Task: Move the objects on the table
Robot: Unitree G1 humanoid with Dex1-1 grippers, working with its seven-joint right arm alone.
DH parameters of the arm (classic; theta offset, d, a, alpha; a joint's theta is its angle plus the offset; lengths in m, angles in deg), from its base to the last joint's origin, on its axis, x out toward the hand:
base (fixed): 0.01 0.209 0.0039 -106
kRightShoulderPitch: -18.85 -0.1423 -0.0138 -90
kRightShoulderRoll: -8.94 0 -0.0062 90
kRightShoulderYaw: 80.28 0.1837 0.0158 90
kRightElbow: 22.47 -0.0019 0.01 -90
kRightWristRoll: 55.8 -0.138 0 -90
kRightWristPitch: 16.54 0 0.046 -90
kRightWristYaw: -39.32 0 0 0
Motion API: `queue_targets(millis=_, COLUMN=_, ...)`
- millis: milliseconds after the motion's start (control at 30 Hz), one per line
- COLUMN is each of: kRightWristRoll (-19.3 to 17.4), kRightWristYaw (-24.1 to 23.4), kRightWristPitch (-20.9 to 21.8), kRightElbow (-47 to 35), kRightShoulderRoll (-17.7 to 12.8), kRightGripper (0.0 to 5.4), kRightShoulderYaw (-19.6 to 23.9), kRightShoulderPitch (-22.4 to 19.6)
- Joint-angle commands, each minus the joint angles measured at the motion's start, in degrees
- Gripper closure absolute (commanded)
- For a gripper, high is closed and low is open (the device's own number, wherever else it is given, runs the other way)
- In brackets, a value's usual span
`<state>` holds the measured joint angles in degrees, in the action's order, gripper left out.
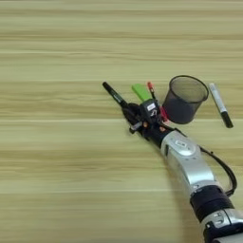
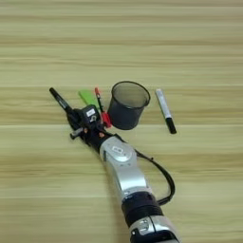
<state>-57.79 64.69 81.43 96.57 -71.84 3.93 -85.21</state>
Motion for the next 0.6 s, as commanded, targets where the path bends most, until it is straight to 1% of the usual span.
queue_targets(millis=33, kRightWristRoll=0.29, kRightWristYaw=-0.80, kRightWristPitch=-0.38, kRightElbow=-0.78, kRightShoulderRoll=-0.13, kRightGripper=4.30, kRightShoulderYaw=0.27, kRightShoulderPitch=-1.66)
queue_targets(millis=333, kRightWristRoll=0.24, kRightWristYaw=-0.87, kRightWristPitch=-0.51, kRightElbow=-2.03, kRightShoulderRoll=-0.30, kRightGripper=4.30, kRightShoulderYaw=0.48, kRightShoulderPitch=-1.40)
queue_targets(millis=467, kRightWristRoll=0.30, kRightWristYaw=-0.51, kRightWristPitch=-1.48, kRightElbow=-7.29, kRightShoulderRoll=-0.76, kRightGripper=4.30, kRightShoulderYaw=0.00, kRightShoulderPitch=0.39)
queue_targets(millis=600, kRightWristRoll=0.98, kRightWristYaw=-0.05, kRightWristPitch=-4.44, kRightElbow=-16.11, kRightShoulderRoll=-2.04, kRightGripper=4.30, kRightShoulderYaw=-0.71, kRightShoulderPitch=2.94)
